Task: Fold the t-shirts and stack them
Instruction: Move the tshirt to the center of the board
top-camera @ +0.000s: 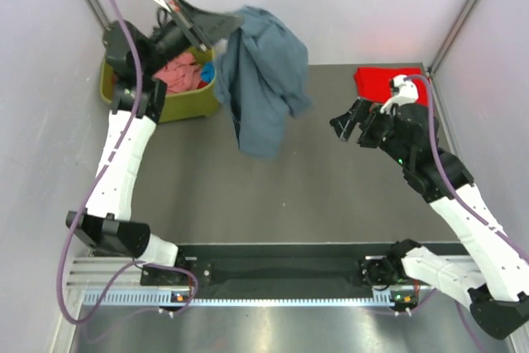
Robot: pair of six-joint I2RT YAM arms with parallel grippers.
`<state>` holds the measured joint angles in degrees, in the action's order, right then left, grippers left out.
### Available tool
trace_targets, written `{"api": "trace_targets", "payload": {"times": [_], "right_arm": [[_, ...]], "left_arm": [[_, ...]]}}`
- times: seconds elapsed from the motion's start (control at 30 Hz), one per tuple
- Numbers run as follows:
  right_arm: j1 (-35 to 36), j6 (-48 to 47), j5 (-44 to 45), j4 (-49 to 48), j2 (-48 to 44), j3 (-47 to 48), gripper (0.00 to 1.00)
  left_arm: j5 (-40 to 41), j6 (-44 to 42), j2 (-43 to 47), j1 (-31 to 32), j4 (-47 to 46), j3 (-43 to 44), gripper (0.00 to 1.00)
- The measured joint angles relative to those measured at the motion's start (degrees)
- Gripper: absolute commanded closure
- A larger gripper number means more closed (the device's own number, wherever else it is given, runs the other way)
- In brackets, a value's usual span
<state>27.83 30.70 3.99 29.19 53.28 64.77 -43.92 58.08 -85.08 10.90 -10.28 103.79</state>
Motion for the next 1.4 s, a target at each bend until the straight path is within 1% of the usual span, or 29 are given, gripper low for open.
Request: {"api": "trace_targets", "payload": {"times": [0.17,0.23,0.33,0.47,0.53,0.6,0.7,0.73,0.77,0.8,0.83,0.87,0.9,0.93,1.0,1.03,1.1,1.2,1.23,1.3,1.4], "right_arm": [[0.0,1.1,1.1,1.3,-3.1,-1.9,0.0],[0.0,1.7,1.7,2.2,-3.8,-3.7,0.0],[0.0,2.6,2.7,3.3,-4.0,-6.9,0.0],[0.0,3.8,4.4,5.1,-2.7,-11.4,0.0],[0.0,4.2,5.5,5.8,-1.4,-12.7,0.01],[-0.1,4.3,6.7,6.4,0.1,-13.5,0.01],[-0.2,3.8,7.8,6.7,2.2,-13.5,0.05],[-0.2,3.4,7.9,6.6,2.8,-13.5,0.08],[-0.3,2.9,7.9,6.3,3.3,-13.6,0.1],[-0.3,2.3,7.8,5.9,3.7,-13.8,0.12],[-0.3,1.7,7.4,5.7,4.3,-13.8,0.18],[-0.3,1.0,6.7,5.5,4.9,-13.8,0.2],[-0.4,0.3,5.9,4.9,5.7,-13.9,0.23],[-0.5,-0.1,5.0,4.2,6.6,-14.1,0.29],[-0.9,-1.0,3.1,2.8,8.5,-14.9,0.34],[-1.2,-1.2,1.7,2.1,9.8,-15.6,0.39],[-1.8,-1.3,-0.1,0.9,11.8,-17.3,0.42],[-3.7,-0.9,-2.7,-0.2,14.4,-20.9,0.43],[-4.5,-0.6,-3.1,-0.2,14.8,-21.7,0.43],[-7.0,0.3,-3.6,-0.4,15.4,-23.4,0.43],[-10.9,1.3,-3.9,-0.5,15.8,-24.3,0.43]], "left_arm": [[1.6,-3.0,8.9,9.7,-1.0,-21.0,1.0],[3.7,-6.1,9.8,12.7,1.6,-28.1,1.0],[7.0,-10.4,6.5,14.6,7.1,-33.8,1.0],[11.1,-14.2,-3.9,14.5,11.2,-34.1,1.0],[12.9,-15.3,-10.3,14.3,13.8,-31.7,1.0],[13.8,-16.0,-17.6,13.9,17.0,-26.4,1.0],[14.4,-16.9,-29.9,13.0,22.3,-12.7,1.0],[14.4,-17.2,-32.7,12.6,22.9,-8.9,0.95],[14.4,-17.6,-36.4,12.0,25.1,-3.4,0.79],[14.3,-18.2,-39.5,11.3,26.5,1.5,0.7],[14.3,-18.6,-42.0,10.7,27.9,5.8,0.65],[14.4,-18.9,-43.8,10.0,29.4,9.8,0.59],[14.8,-19.6,-44.8,9.5,30.6,12.5,0.57],[15.4,-20.1,-44.8,9.0,31.7,13.7,0.55],[17.8,-22.2,-42.7,8.2,34.4,13.8,0.53],[19.4,-23.4,-40.8,8.1,35.2,12.0,0.53],[22.6,-25.4,-33.9,8.3,36.4,3.5,0.51],[26.8,-27.2,-21.0,10.3,38.6,-12.8,0.49],[28.0,-27.7,-16.9,11.5,39.1,-17.8,0.46],[29.7,-28.2,-9.2,15.0,39.8,-26.6,0.45],[30.9,-27.9,-1.2,20.9,41.2,-36.1,0.42]]}}
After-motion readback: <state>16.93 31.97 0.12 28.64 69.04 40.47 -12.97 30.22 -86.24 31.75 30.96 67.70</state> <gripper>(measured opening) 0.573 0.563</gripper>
